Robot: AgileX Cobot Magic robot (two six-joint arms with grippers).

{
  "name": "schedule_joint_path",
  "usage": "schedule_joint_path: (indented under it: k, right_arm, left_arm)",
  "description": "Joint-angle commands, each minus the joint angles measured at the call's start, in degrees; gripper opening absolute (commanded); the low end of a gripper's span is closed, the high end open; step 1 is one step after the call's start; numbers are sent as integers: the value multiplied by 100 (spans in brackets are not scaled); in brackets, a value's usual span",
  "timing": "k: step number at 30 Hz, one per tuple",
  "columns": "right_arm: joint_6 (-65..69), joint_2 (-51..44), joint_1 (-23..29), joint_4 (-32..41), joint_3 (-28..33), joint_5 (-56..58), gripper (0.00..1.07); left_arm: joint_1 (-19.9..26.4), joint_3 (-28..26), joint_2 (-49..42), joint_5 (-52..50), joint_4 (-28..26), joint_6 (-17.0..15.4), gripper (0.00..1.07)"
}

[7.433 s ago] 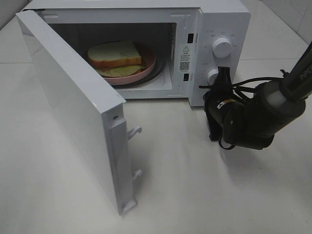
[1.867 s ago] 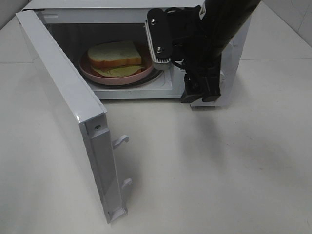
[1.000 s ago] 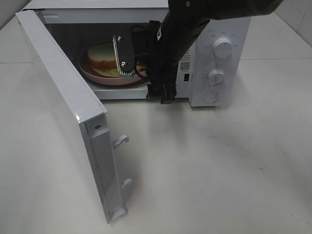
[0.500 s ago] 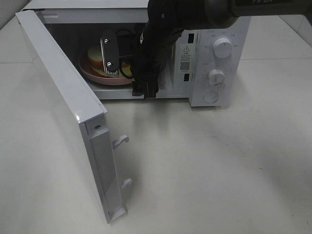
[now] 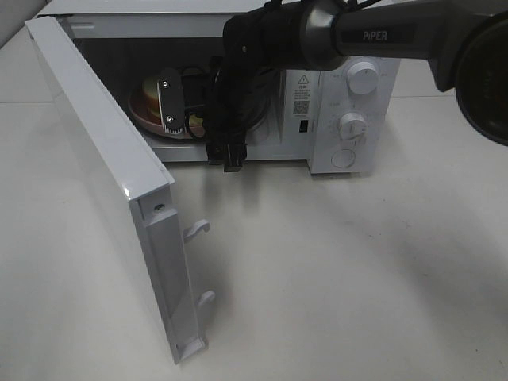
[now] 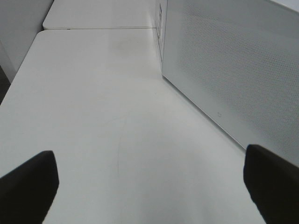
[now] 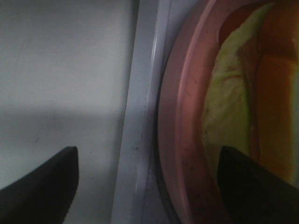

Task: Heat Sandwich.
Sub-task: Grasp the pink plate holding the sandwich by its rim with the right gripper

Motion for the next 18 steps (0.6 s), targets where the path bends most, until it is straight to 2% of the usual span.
schedule_joint_path:
  k: [1,18]
  right_arm:
    - [34,74,11,29,-46,86,78]
    - [-143,298,11,120,-46,-29,76]
  left_arm:
    - [6,6,-132,0,6,-29,103]
    - [6,6,-132,0,6,-29,103]
